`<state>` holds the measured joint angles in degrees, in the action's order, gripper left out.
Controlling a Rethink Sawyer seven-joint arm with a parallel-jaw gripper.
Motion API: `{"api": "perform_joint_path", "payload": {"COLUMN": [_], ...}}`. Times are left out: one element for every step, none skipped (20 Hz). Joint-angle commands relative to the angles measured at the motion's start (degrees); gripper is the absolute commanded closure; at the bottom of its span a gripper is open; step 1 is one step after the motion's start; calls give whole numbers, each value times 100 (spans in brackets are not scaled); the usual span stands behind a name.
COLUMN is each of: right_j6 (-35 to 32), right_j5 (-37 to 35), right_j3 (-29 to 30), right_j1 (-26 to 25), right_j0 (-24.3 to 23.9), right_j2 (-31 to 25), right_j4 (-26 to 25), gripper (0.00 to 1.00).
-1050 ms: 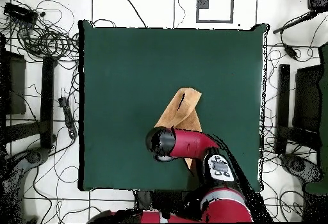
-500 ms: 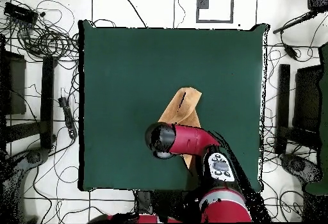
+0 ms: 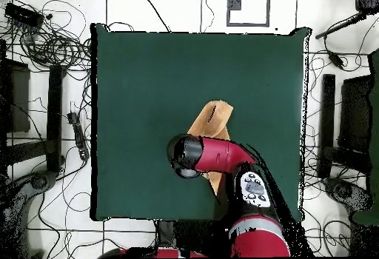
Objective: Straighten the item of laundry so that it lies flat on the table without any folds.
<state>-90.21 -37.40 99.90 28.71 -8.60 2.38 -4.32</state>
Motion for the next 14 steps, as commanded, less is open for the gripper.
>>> {"api": "perform_joint_path", "payload": {"right_j6": [-892,-887,-882,-871,-858,-833,-803,-781,-730,-670,-599,-503,-413,-288], "right_j5": [-521,-537,-552,-515,-488,-445,-392,-364,-371,-364,-390,-421,-441,-453], "right_j3": [-470,-490,-510,-504,-491,-492,-470,-473,-487,-501,-529,-572,-623,-667], "right_j1": [-95,-102,-109,-115,-112,-117,-111,-113,-120,-120,-127,-140,-159,-171], "right_j0": [284,283,281,257,245,229,205,190,154,116,61,-11,-84,-176], "right_j2": [-539,-536,-532,-542,-543,-531,-529,-521,-524,-521,-525,-535,-541,-554], "right_j4": [337,335,334,339,333,307,285,263,242,207,183,150,117,67], "gripper": [100,100,100,100,100,100,100,100,100,100,100,100,100,100]}}
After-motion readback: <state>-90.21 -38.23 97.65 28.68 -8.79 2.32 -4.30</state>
